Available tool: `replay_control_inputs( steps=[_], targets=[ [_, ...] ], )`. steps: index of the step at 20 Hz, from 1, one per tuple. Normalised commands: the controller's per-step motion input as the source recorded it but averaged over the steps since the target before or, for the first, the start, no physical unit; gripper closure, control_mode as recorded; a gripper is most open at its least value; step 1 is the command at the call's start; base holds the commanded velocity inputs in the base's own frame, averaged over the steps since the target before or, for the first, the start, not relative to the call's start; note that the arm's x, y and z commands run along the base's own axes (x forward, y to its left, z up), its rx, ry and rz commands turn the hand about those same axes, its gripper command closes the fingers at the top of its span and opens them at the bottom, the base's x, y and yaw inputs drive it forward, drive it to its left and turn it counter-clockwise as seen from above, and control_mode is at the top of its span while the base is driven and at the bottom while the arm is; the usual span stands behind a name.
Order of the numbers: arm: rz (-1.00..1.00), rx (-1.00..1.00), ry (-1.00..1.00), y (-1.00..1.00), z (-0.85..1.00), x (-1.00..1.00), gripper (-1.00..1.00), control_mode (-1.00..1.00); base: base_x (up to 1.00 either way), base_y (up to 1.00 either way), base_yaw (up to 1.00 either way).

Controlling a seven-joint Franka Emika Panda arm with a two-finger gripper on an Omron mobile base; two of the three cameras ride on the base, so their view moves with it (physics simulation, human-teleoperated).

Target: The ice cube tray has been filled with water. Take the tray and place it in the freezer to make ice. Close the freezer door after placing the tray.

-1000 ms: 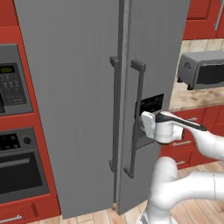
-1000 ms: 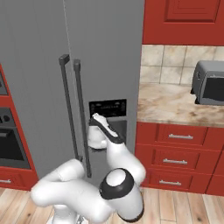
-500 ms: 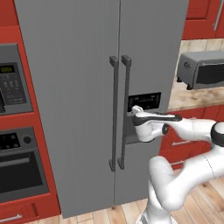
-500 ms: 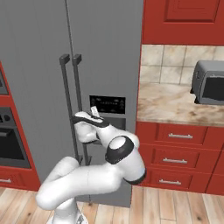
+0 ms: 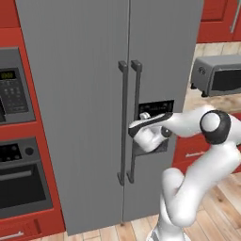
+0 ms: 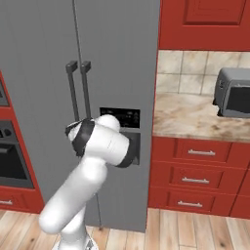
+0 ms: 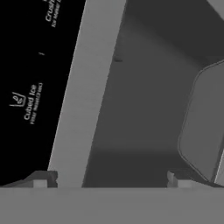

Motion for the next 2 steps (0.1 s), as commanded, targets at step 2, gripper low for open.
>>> replay_control_inputs(
  steps=[2],
  targets=[
    [-0.67, 0.0, 0.13, 0.0, -0.01, 0.0, -1.0, -1.0, 0.0, 0.0, 0.0]
  ],
)
